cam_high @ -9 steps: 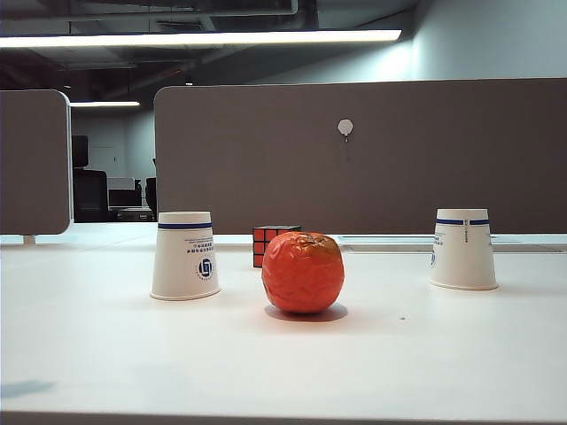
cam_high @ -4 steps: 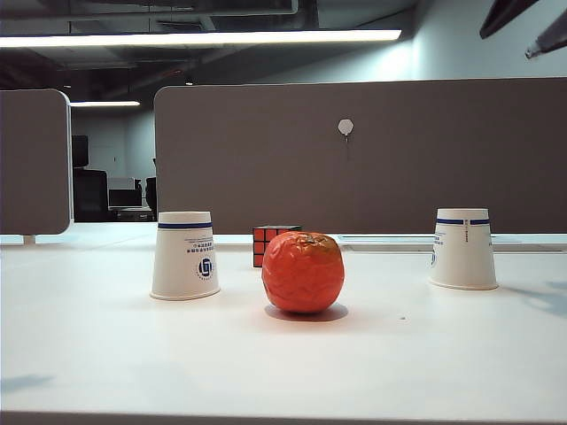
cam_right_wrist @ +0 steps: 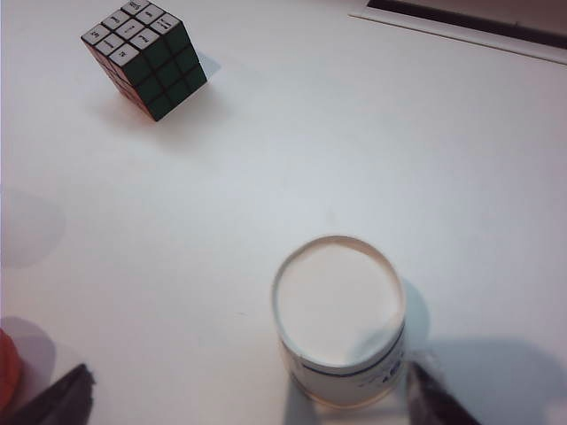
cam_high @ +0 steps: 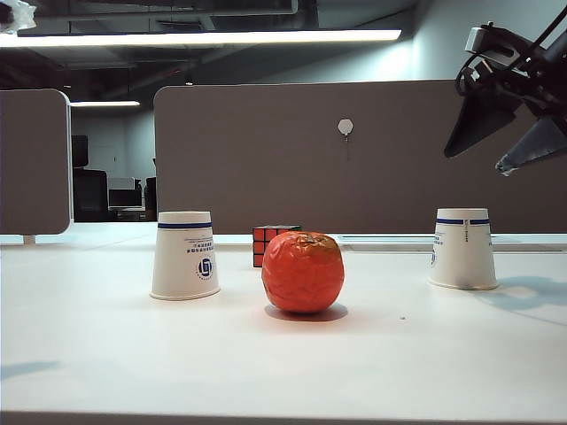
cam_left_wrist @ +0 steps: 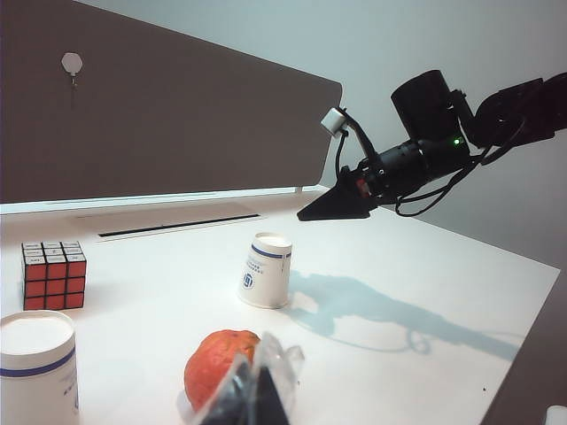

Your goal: Carefully pick up the cup on the right and stack it on top of the cup on the left.

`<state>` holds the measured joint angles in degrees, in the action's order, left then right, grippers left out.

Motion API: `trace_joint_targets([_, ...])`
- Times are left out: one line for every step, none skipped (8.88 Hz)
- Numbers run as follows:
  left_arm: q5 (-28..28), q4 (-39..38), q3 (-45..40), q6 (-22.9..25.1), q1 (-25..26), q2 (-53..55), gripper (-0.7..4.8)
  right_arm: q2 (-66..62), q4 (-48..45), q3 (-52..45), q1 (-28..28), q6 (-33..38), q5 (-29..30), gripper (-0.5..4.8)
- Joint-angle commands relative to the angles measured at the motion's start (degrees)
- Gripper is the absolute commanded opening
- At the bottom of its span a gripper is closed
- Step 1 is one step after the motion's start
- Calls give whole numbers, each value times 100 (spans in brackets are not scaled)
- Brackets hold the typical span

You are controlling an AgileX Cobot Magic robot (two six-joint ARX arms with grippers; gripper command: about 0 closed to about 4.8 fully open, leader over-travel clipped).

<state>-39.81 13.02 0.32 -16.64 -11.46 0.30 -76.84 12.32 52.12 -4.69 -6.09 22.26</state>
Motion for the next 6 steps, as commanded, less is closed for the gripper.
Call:
trace_joint_targets([13,68,11,-31,-4,2,-3,-522,-155,2,-20,-55,-26,479])
trace_joint_targets([15,68,11,-31,-4,2,-3,-531,-334,2,-20,-55,-28,479])
trace_joint_targets([13,72,11,-31,-4,2,-3,-866,-538,4,-20,-31,-70,479])
trace_joint_targets([7,72,11,-31,-4,0,-3,-960,-903,4,-20,11,-74,479])
trace_joint_targets([7,72,11,-31,-4,2,-3,-960,-957,4,-20,11,-177,479])
trace_joint_targets([9,72,11,-31,-4,2,-3,-960,-957,4,-20,11,-179,476])
